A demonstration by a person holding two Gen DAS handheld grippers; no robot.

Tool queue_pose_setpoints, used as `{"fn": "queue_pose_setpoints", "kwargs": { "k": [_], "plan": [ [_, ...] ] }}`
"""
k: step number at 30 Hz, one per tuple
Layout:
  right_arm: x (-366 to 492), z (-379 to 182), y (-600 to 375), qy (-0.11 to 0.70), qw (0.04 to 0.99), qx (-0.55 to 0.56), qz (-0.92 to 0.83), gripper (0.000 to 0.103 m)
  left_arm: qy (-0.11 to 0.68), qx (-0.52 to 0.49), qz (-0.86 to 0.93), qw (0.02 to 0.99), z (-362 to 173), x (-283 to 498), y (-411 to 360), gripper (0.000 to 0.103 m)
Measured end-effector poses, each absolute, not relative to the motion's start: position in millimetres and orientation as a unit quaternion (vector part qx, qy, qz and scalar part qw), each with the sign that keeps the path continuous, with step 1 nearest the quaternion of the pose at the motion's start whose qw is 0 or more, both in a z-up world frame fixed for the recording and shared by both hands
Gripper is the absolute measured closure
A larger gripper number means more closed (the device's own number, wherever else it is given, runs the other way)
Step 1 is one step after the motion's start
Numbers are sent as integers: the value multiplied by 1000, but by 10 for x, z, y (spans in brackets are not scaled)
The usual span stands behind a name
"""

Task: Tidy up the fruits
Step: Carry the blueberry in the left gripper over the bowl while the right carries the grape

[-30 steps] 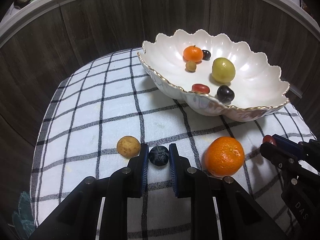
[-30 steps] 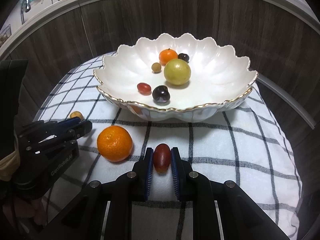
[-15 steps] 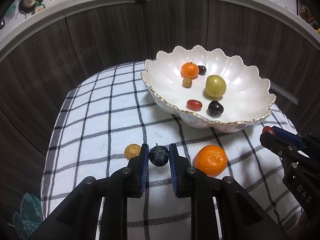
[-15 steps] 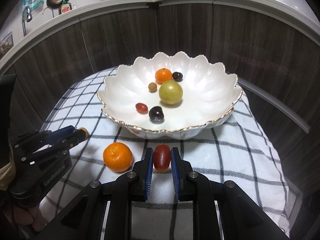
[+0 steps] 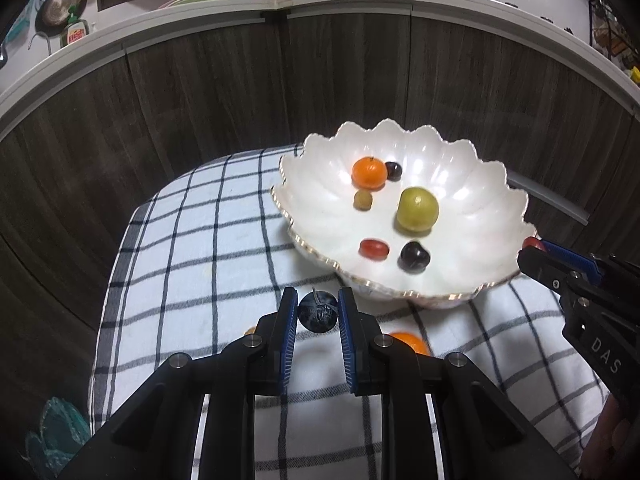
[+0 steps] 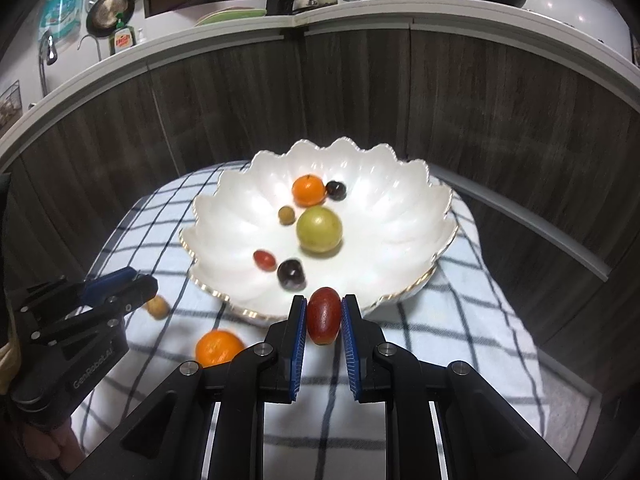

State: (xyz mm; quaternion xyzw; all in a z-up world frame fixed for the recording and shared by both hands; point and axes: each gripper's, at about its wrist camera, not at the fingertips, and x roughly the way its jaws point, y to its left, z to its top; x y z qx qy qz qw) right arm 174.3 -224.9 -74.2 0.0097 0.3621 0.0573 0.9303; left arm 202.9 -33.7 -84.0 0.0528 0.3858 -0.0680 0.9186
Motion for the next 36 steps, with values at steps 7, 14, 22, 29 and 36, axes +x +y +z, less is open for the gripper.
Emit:
{"fn": "queue_pose_setpoints", "kwargs": {
  "k": [7, 14, 22, 29, 36],
  "plan": [
    [1925, -571, -2361, 346, 937, 11, 47, 84, 374, 57, -79, 922, -688, 2194, -448, 82],
    [2099, -480, -2442, 339, 940, 14, 42, 84, 371, 55, -89, 923, -585, 2379, -546, 82],
    [2307, -418, -2543, 337, 940, 25, 35, 84, 372, 58, -96, 921, -532, 2596, -633, 82],
    [2515, -372, -2616, 334, 942, 28, 27, 84, 382, 48, -98, 918, -546, 2806, -653, 82],
    [2704, -400, -2652, 338, 940, 29, 23, 84, 388, 48, -98, 915, -577, 2973, -696, 82]
  ]
}}
